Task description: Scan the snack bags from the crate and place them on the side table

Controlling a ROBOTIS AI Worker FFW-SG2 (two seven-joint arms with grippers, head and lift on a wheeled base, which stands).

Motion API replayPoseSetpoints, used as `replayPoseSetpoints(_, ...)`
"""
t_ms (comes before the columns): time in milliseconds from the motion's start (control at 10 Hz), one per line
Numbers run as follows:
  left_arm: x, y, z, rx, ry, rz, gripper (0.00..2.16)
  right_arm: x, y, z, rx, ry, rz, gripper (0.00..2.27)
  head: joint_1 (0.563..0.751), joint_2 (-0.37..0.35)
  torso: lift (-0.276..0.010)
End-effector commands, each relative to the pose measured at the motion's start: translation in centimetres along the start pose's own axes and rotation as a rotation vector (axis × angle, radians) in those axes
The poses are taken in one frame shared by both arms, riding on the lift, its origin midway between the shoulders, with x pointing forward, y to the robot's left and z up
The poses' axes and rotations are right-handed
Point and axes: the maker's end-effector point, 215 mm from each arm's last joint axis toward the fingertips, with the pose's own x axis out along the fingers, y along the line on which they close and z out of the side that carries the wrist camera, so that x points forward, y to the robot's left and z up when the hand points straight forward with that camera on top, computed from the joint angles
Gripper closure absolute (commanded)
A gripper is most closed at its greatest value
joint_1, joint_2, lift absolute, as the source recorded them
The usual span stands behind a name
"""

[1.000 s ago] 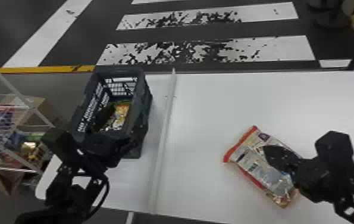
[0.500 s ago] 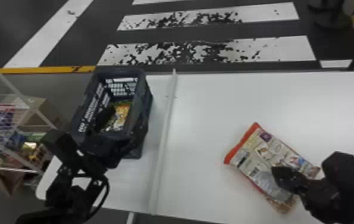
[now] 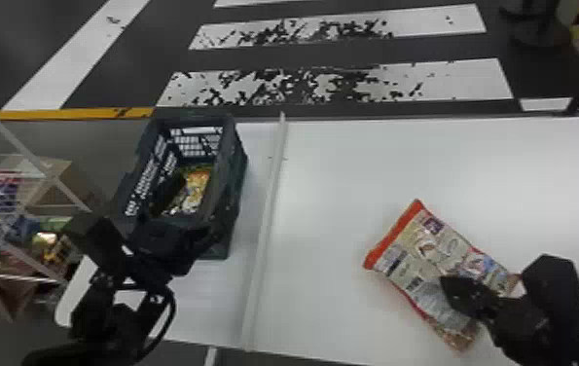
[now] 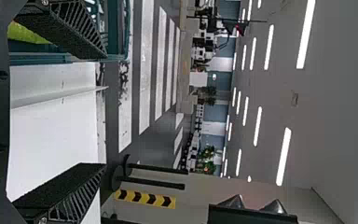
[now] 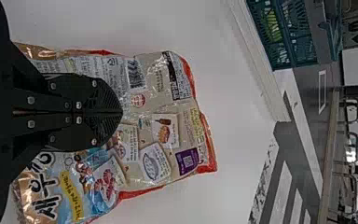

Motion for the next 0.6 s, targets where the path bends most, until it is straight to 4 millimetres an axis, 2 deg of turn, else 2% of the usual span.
replayPoseSetpoints(0, 0.0, -0.1, 0.1, -0.005, -0.004, 0.003, 0.04, -1.1, 0.1, 2.9, -0.015, -0.054, -0.009, 2.21, 0.695, 0.193, -0.094)
replayPoseSetpoints(200, 0.0, -0.1, 0.1, -0.005, -0.004, 0.003, 0.04, -2.0, 1.9, 6.4, -0.033, -0.112, 0.011, 2.21, 0.695, 0.204, -0.094)
replayPoseSetpoints(300, 0.0, -0.1, 0.1, -0.005, -0.004, 0.003, 0.04, -1.8, 3.4, 7.1, -0.042, -0.119, 0.037, 2.21, 0.695, 0.22, -0.094)
replayPoseSetpoints(500, 0.0, -0.1, 0.0, -0.006, -0.001, 0.003, 0.04, -0.5, 6.0, 7.3, -0.089, -0.102, 0.081, 2.21, 0.695, 0.257, -0.094)
